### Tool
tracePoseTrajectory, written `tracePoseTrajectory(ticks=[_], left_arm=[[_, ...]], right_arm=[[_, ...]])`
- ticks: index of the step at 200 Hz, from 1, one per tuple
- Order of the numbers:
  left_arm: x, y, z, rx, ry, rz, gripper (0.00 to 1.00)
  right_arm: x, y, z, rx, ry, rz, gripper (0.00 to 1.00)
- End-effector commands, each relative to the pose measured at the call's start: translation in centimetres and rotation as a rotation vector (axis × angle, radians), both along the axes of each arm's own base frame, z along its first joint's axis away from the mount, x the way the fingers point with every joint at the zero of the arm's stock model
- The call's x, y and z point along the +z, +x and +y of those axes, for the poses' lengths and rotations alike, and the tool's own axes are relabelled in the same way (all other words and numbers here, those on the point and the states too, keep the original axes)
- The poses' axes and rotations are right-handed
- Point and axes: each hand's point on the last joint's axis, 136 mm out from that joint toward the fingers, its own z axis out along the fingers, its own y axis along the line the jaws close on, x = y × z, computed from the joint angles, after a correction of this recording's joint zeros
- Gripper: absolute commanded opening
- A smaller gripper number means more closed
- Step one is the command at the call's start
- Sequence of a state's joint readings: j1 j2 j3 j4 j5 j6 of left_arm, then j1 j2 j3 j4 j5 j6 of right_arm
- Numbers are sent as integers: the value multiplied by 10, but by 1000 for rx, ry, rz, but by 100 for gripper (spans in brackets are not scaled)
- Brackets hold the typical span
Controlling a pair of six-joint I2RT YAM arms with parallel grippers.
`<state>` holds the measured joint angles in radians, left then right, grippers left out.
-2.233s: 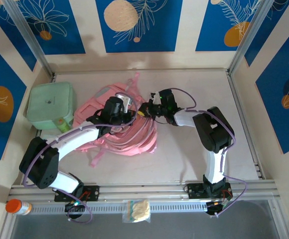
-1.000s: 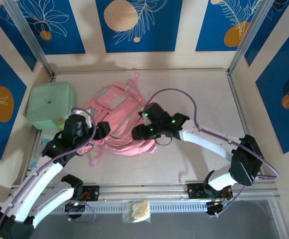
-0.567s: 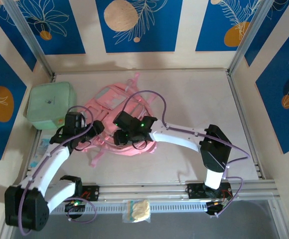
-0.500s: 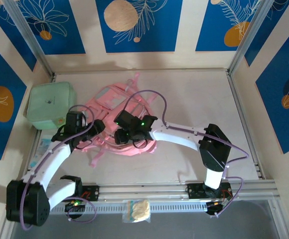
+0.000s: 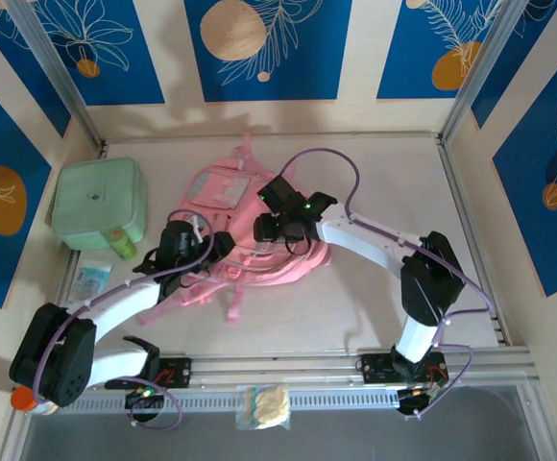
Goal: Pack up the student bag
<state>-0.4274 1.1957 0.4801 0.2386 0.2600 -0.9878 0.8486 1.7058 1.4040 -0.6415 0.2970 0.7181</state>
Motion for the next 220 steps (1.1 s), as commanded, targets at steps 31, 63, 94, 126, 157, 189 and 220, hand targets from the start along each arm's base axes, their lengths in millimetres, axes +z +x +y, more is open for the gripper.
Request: tracePoseTrajectory(ticks=[31, 63, 94, 126, 157, 189, 220], left_arm=[[0, 4, 17, 100, 34, 3, 41], [-8, 2, 21, 125, 43, 20, 39], [-19, 0, 29, 158, 80, 51, 38], [-39, -4, 38, 194, 117, 100, 39], [-55, -5, 46, 224, 164, 125, 42], [-59, -5, 48, 229, 180, 135, 42], [-59, -6, 49, 228, 186, 130, 42]], right_arm=[[-35, -55, 19, 3, -95, 81, 49], [-37, -42, 21, -119, -185, 54, 49], [-47, -29, 27, -186, -194, 54, 49], [-50, -18, 23, -279, -250, 18, 48], [-58, -17, 18, -310, -299, 10, 45], [-57, -32, -11, -342, -367, 5, 39], [-62, -37, 5, -276, -306, 31, 35]])
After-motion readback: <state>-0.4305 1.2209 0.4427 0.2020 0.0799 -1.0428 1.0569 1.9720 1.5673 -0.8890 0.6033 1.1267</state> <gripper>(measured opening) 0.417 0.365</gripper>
